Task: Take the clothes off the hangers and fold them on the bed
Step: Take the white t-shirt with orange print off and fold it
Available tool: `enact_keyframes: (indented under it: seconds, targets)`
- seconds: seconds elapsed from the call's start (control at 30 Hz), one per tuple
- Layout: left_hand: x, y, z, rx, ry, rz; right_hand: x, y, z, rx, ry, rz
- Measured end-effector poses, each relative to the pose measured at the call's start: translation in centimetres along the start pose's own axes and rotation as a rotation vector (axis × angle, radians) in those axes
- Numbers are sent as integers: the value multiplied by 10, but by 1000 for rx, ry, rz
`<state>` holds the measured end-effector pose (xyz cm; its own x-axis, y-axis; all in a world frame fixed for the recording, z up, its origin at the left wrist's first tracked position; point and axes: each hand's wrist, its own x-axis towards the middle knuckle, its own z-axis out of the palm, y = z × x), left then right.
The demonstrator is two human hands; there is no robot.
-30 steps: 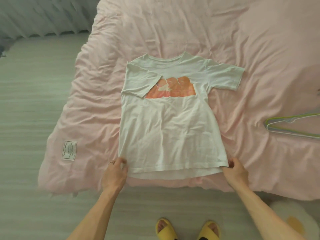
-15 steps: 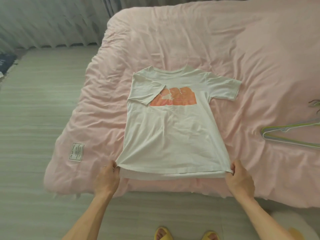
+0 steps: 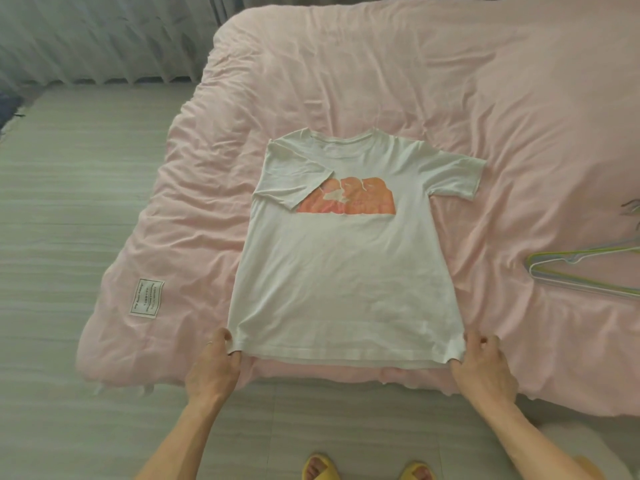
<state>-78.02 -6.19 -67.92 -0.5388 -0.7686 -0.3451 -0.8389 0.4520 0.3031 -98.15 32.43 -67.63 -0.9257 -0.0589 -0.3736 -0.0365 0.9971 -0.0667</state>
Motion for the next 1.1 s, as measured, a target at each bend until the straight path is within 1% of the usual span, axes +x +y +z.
enact_keyframes:
  seconds: [0.07, 0.1, 0.2, 0.3, 0.37, 0.4, 0.43, 0.5, 0.53, 0.57, 0.63, 0.67, 0.73, 0.77, 0.8, 0.87, 0.97, 1.03, 1.1]
  targets:
    - [2, 1, -1, 29, 6, 16, 0, 1, -1, -78, 7, -80]
    - [2, -1, -3, 41, 16, 22, 0, 2, 0, -98, 1, -85]
    - [2, -11, -4, 52, 27, 44, -1, 12, 1, -44, -1, -41]
    - [3, -19, -5, 94, -36, 50, 2, 10, 2, -101, -79, -50]
    - [7, -19, -5, 160, -111, 8, 4, -3, 0, -145, -144, 2]
    - [7, -15, -5, 184, -120, -24, 4, -11, -2, -160, -137, 24]
    - [8, -11, -4, 177, -88, -58, 5, -19, -3, -174, -86, 15]
    - [14, 2, -2, 105, 32, -81, 8, -38, -4, -174, 54, -83]
    - [17, 11, -1, 78, 84, -49, 10, -49, -3, -141, 111, -147]
    - [20, 20, 3, 66, 114, 19, 11, -60, 1, -85, 130, -205]
    - [25, 40, 12, 101, 125, 236, 12, -83, 12, 22, 114, -295]
    - [27, 48, 18, 131, 100, 344, 13, -94, 16, 48, 103, -337]
    - [32, 64, 32, 180, -14, 478, 18, -112, 25, 33, 30, -392]
    - [37, 67, 41, 202, -68, 492, 24, -116, 33, 5, -41, -396]
    - [41, 69, 49, 226, -127, 472, 29, -116, 38, -24, -111, -382]
    - [43, 69, 55, 251, -230, 355, 34, -111, 43, -92, -235, -327]
    - [34, 64, 55, 233, -320, 219, 33, -101, 44, -147, -365, -267]
    - [30, 74, 45, 247, -348, 172, 38, -102, 28, -202, -442, -270]
    - [34, 98, 30, 313, -331, 138, 50, -108, 3, -242, -506, -287]
